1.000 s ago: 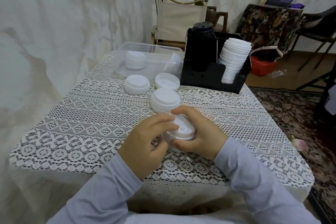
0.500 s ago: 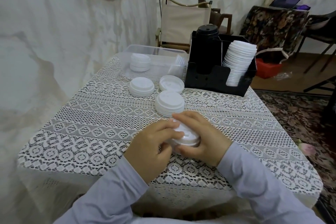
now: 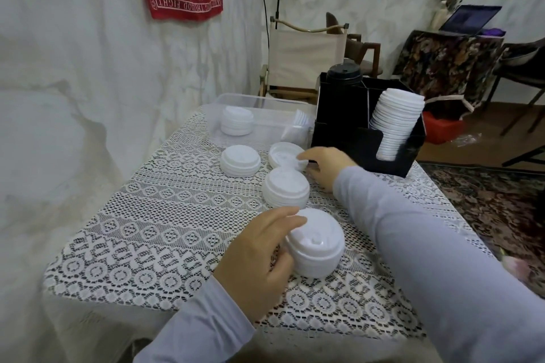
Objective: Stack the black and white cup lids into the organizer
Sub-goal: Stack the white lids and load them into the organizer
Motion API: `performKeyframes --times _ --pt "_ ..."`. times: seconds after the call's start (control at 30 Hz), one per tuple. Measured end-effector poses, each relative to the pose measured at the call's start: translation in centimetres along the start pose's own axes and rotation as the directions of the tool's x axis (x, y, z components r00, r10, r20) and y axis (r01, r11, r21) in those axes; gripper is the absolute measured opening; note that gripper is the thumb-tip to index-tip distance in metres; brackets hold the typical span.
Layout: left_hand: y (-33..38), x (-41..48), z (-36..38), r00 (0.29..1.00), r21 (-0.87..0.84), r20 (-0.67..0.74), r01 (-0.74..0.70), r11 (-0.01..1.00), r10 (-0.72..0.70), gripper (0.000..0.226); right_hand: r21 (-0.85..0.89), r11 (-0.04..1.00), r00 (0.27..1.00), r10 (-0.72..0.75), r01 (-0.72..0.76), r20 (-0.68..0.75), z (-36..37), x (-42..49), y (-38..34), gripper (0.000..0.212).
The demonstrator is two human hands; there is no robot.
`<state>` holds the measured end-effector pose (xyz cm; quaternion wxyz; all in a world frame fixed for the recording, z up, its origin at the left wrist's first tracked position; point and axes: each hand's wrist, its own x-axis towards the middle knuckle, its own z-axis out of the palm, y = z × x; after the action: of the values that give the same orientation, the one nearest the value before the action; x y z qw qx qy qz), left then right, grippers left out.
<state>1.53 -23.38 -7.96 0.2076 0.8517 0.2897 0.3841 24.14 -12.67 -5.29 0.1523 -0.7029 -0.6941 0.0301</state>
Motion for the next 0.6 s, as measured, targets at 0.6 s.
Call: performKeyframes --times 0.6 --pt "0.1 0.5 0.0 0.991 -0.048 0.076 0.115 0.992 -0.111 0.038 0.458 0.871 0.939 -0.015 0.180 -0.342 -3.9 -6.0 -1.8 0.009"
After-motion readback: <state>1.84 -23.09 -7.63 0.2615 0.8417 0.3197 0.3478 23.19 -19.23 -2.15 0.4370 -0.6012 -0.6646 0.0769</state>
